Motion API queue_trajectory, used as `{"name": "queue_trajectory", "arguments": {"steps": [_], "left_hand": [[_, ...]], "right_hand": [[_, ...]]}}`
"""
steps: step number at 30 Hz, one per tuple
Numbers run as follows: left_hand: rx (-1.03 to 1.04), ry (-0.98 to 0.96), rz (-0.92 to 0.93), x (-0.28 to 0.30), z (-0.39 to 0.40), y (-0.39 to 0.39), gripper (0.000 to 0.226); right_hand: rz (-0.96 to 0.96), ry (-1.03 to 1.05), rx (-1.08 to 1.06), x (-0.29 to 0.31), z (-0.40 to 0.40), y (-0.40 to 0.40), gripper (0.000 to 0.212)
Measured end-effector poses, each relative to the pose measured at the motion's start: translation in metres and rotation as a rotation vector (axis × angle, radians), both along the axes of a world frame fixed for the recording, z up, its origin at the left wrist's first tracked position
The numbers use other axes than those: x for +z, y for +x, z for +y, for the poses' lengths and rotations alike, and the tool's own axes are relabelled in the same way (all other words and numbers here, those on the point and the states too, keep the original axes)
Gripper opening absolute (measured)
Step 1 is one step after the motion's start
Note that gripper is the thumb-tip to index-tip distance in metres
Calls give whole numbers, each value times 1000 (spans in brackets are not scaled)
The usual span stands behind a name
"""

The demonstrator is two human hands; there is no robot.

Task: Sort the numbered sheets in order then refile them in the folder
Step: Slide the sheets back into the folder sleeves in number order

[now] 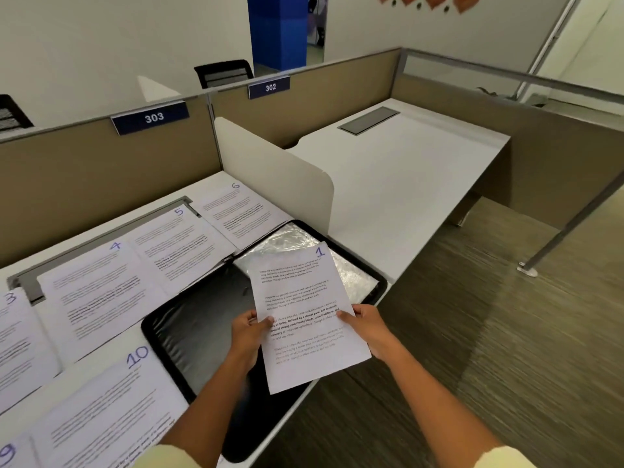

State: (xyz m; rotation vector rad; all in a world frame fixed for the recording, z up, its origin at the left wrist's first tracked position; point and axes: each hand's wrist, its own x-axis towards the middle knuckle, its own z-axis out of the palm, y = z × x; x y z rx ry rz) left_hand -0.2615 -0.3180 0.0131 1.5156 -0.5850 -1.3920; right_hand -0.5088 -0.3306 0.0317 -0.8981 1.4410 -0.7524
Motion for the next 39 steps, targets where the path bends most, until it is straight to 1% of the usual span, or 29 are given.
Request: {"name": "queue_trajectory", "arguments": {"steps": [5, 7, 9, 11, 13, 16, 18, 21, 26, 29, 31, 34, 36, 39], "left_hand": [[65, 8, 0, 1, -8, -25, 16], [130, 14, 3, -2, -9, -34, 16], [222, 37, 28, -9, -10, -43, 18], [314, 62, 60, -14, -9, -55, 25], [391, 70, 97, -15, -5, -73, 30], [461, 60, 130, -13, -1, -99, 30], [506, 46, 161, -12, 2, -117, 33], [538, 47, 193, -13, 7, -138, 40], [492, 31, 158, -16, 15, -155, 45], [404, 20, 66, -14, 19, -159, 43], [354, -5, -51, -15, 19, -158, 34], [318, -29, -304, -15, 14, -152, 15], [280, -20, -515, -18, 11, -143, 11], [29, -52, -776, -22, 8, -133, 14]], "right_hand": [[-132, 72, -3, -2, -14, -24, 22], [-198, 102, -5, -1, -20, -35, 24], [-317, 143, -18, -2, -26, -47, 29], [-443, 196, -39, -2, -30, -60, 33], [-511, 242, -60, -2, -32, -73, 37], [-586, 290, -104, -6, -34, -86, 38], [-612, 318, -100, -10, -33, -94, 38], [-588, 327, -21, -20, -25, -103, 38], [-504, 268, 82, -33, -12, -113, 43], [-469, 240, 40, -39, -4, -116, 42], [-439, 215, 2, -41, 1, -120, 41], [-416, 188, -54, -43, 8, -129, 40], [-415, 174, -97, -42, 14, -136, 38], [-393, 153, -159, -43, 24, -145, 36]]}}
